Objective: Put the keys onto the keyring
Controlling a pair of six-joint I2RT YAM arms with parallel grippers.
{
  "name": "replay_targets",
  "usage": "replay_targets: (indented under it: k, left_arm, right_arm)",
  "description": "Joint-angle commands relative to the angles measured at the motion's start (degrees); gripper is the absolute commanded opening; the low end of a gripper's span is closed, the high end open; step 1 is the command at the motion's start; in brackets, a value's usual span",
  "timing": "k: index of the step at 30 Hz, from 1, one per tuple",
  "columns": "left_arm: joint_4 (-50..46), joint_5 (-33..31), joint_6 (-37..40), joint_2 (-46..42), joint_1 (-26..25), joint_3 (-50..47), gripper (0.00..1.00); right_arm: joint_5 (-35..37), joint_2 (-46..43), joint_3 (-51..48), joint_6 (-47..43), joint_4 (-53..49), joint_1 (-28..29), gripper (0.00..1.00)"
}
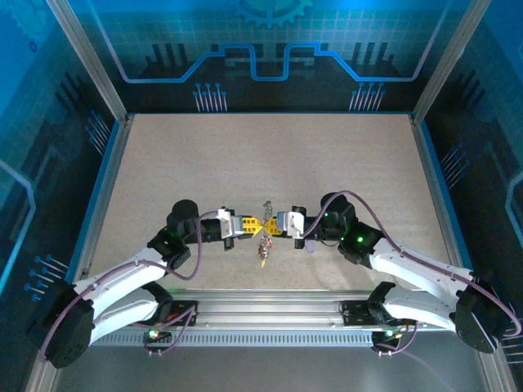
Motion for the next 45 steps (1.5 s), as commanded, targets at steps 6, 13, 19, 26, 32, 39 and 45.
replay_targets:
  k: [6, 13, 19, 26, 32, 39, 45]
  left_arm:
    - [-17.3, -0.1, 11.7, -7.6, -0.5, 6.0, 0.21]
    - [-36.0, 1.6, 21.4, -10.5, -0.5, 11.1, 0.21]
    - [-37.7, 3.9, 22.2, -10.5, -1.6, 10.8, 0.24]
    - [-37.5, 3.2, 23.2, -9.1, -4.2, 11.4, 0.29]
    - [-37.5, -1.9, 27.0, -8.3, -6.2, 11.7, 0.28]
    - [-32.3, -4.2, 26.1, -7.7, -6.3, 10.8, 0.28]
    - [-29.7, -3.7, 24.4, -7.1, -6.3, 10.0, 0.27]
  right_arm:
    - [-3.2, -2.7, 2.5, -9.3, -5.3, 1.3, 0.00]
    - [-4.1, -4.6, 2.9, -15.5, -6.7, 1.7, 0.00]
    - [-2.8, -7.3, -0.5, -23.5, -2.0, 2.9, 0.00]
    - [0.0, -7.9, -0.7, -30.1, -2.2, 4.1, 0.00]
    - [-0.3, -7.9, -0.3, -31.9, -3.8, 4.7, 0.00]
    - [1.2, -7.9, -0.1, -35.4, -6.3, 6.0, 0.00]
    - [3.8, -7.5, 0.0, -38.5, -7.7, 7.6, 0.00]
